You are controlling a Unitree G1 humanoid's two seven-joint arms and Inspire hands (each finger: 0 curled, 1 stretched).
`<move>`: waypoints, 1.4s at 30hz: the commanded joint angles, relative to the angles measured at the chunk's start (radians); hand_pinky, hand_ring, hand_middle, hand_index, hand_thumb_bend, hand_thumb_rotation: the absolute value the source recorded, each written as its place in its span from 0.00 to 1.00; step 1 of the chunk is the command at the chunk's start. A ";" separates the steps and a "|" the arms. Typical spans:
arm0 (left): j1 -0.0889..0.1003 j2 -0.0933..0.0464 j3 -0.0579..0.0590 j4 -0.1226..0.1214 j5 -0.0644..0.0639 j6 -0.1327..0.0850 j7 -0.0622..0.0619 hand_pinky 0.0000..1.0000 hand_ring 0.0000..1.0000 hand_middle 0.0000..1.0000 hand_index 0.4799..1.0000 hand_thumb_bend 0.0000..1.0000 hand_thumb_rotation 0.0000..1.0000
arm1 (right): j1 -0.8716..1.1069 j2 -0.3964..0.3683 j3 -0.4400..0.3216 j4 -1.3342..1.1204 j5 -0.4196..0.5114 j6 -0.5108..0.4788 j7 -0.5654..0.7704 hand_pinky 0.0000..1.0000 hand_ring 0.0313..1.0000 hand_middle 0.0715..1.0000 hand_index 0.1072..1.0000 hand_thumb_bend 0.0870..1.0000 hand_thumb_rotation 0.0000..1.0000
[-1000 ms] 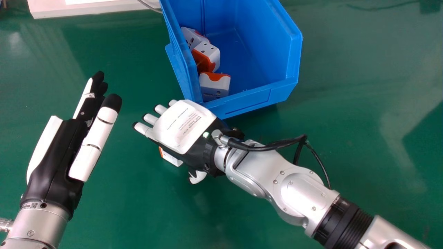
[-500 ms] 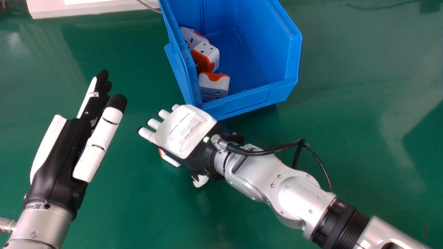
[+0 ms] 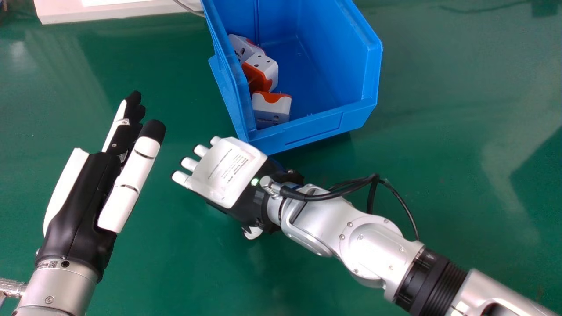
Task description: Pick all objects and put in blue box
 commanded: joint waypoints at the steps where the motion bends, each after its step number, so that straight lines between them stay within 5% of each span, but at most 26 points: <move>1: 0.005 -0.002 -0.004 -0.038 0.007 0.000 0.008 1.00 1.00 1.00 1.00 0.57 1.00 | -0.030 0.007 -0.004 -0.004 0.008 -0.012 -0.008 0.96 0.99 1.00 0.96 0.41 0.19; 28: 0.033 -0.022 -0.052 -0.076 0.054 0.004 0.034 1.00 1.00 1.00 1.00 0.57 1.00 | -0.112 -0.001 0.031 0.123 -0.029 -0.051 -0.125 0.99 1.00 1.00 0.94 0.44 0.23; 42: 0.077 -0.039 -0.061 -0.109 0.047 -0.006 0.030 1.00 1.00 1.00 1.00 0.55 1.00 | -0.131 -0.004 0.037 0.166 -0.018 -0.067 -0.163 0.98 1.00 1.00 0.93 0.47 0.21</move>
